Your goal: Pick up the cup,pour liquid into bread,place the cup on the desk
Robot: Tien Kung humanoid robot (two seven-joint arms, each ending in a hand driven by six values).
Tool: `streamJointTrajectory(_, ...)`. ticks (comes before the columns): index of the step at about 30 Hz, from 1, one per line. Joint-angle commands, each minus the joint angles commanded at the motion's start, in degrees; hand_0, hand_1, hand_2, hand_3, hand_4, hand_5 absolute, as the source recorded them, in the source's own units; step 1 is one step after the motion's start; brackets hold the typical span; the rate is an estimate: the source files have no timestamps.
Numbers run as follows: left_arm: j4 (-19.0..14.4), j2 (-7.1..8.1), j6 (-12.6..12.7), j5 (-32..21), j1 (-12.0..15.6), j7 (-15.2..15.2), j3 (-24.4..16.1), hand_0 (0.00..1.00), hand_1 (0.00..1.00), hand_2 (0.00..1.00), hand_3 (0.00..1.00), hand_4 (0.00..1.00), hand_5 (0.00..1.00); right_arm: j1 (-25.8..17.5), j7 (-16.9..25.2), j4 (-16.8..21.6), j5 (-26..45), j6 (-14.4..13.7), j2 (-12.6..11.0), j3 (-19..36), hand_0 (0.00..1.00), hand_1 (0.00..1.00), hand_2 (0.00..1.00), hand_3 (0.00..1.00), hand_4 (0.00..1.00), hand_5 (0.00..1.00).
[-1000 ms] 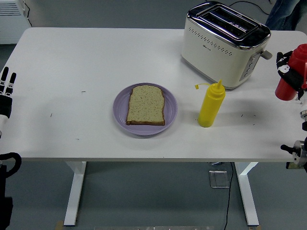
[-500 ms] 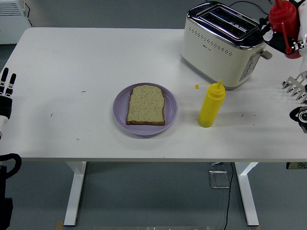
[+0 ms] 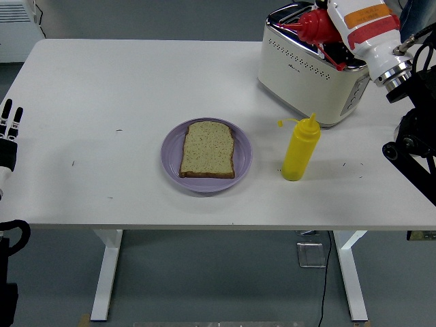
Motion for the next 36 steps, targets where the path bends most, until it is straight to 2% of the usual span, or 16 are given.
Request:
streamJointTrajectory(4, 0.0, 0.00, 0.0, 0.0, -0.1, 0.0, -0.1, 0.784, 0.740, 0.740, 0.698, 0.514, 0.998, 3.1, -0.4, -1.1, 0.0, 1.9, -0.1, -1.6, 0.131, 0.184, 0.307, 0.371, 0.591, 0.002)
streamJointTrajectory(5, 0.0, 0.05, 0.0, 0.0, -0.2, 0.0, -0.2, 0.784, 0.740, 0.741, 0.698, 0.515, 0.998, 4.2, -0.6, -1.4, 0.0, 2.4, -0.5, -2.4, 0.148, 0.195, 0.311, 0.369, 0.561, 0.002)
streamJointTrajectory(8, 0.0, 0.11, 0.0, 0.0, -0.2, 0.0, -0.3, 0.784, 0.740, 0.741, 0.698, 0.515, 0.998, 6.5, -0.9, -1.7, 0.0, 2.8, -1.1, -3.9, 0.148, 0.195, 0.311, 0.369, 0.561, 0.002)
streamJointTrajectory(12, 0.1, 0.10, 0.0, 0.0, -0.1, 0.0, -0.3, 0.784, 0.740, 0.740, 0.698, 0.515, 0.998, 10.3, -0.4, -1.8, 0.0, 4.1, -1.3, -11.6, 0.151, 0.198, 0.314, 0.369, 0.542, 0.010)
streamJointTrajectory(16, 0.1, 0.01, 0.0, -0.1, -0.2, 0.0, -0.1, 0.784, 0.740, 0.740, 0.698, 0.515, 0.998, 10.0, -0.2, -2.3, 0.0, 4.2, -0.3, -14.3, 0.151, 0.198, 0.314, 0.369, 0.542, 0.010)
streamJointTrajectory(25, 0.1, 0.13, 0.0, -0.1, -0.1, 0.0, -0.4, 0.785, 0.740, 0.740, 0.698, 0.514, 0.998, 9.5, -0.5, -1.6, 0.0, 2.8, -0.5, -7.5, 0.153, 0.199, 0.316, 0.368, 0.550, 0.009)
streamJointTrajectory(28, 0.1, 0.14, 0.0, -0.1, -0.2, 0.0, -0.3, 0.785, 0.740, 0.740, 0.698, 0.514, 0.998, 9.1, -0.5, -1.6, 0.0, 2.6, -0.2, -7.1, 0.153, 0.199, 0.316, 0.368, 0.550, 0.009)
streamJointTrajectory(33, 0.0, 0.12, 0.0, -0.1, -0.2, 0.0, -0.3, 0.785, 0.740, 0.740, 0.698, 0.514, 0.998, 8.2, -0.5, -3.2, 0.0, 3.8, 0.6, -12.8, 0.158, 0.204, 0.323, 0.372, 0.538, 0.020)
streamJointTrajectory(36, 0.0, 0.09, 0.0, -0.1, -0.3, 0.0, -0.3, 0.785, 0.740, 0.740, 0.698, 0.515, 0.998, 7.8, -0.7, -3.5, 0.0, 3.6, 0.8, -12.1, 0.162, 0.209, 0.329, 0.378, 0.517, 0.027)
